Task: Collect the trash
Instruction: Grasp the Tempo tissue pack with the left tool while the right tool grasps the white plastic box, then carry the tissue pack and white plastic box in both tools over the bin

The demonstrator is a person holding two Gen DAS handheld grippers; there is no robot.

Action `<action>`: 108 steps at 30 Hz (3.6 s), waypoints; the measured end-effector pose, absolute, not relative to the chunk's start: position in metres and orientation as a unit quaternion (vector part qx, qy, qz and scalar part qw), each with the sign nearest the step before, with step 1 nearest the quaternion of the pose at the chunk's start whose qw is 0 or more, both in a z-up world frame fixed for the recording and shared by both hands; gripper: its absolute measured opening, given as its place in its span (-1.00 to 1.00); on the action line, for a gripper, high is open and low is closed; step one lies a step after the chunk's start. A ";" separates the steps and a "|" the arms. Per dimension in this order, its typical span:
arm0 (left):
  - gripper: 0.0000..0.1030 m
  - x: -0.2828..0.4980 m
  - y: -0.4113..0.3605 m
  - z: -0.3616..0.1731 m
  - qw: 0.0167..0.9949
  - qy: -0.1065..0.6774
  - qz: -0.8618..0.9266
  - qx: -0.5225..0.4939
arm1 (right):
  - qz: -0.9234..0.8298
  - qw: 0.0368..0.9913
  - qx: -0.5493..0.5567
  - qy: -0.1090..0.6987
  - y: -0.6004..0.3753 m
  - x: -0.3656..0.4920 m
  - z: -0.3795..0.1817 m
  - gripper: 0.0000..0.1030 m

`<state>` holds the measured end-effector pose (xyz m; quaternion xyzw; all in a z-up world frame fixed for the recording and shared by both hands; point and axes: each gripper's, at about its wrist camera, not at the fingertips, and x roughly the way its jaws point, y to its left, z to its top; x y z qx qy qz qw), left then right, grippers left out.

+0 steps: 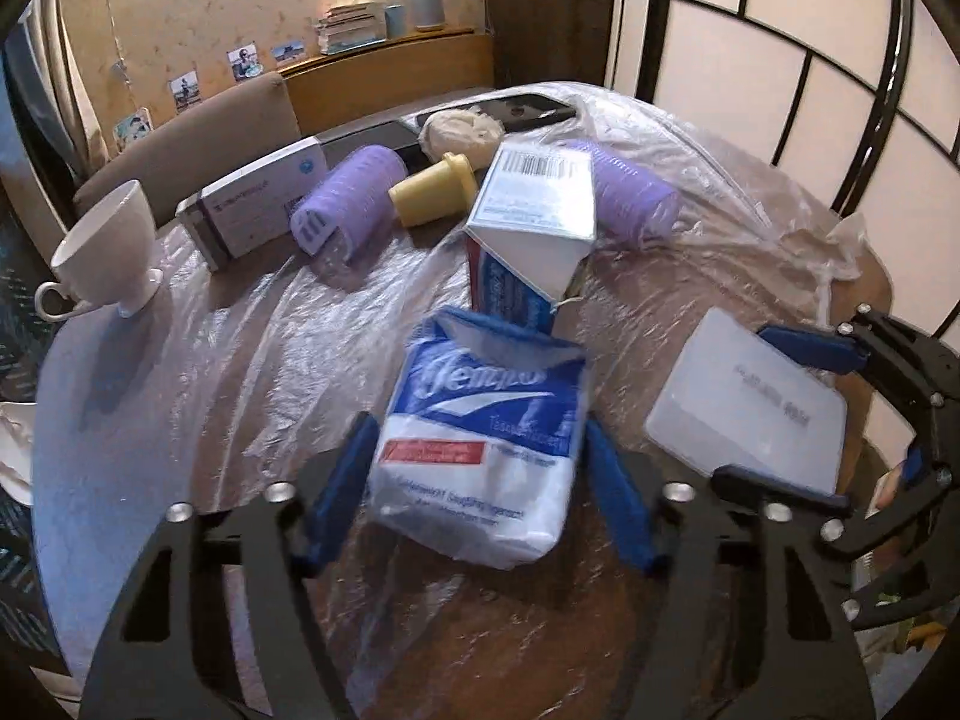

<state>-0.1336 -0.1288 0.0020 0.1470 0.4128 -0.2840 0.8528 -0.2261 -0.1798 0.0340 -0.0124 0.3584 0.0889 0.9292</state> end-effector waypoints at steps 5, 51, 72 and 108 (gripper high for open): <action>0.03 -0.136 -0.127 0.004 0.856 0.413 -0.280 0.138 | 0.093 0.930 -0.016 0.354 -0.177 -0.227 0.033 0.36; -0.02 -0.218 -0.081 0.017 0.883 0.385 -0.263 0.054 | 0.169 0.926 -0.045 0.335 -0.151 -0.276 0.054 0.05; -0.02 -0.272 -0.068 0.011 0.889 0.373 -0.261 0.054 | 0.197 0.918 0.004 0.343 -0.177 -0.311 0.056 0.05; -0.02 -0.330 -0.074 -0.038 0.846 0.437 -0.296 0.072 | 0.267 0.864 -0.023 0.427 -0.153 -0.352 0.015 0.05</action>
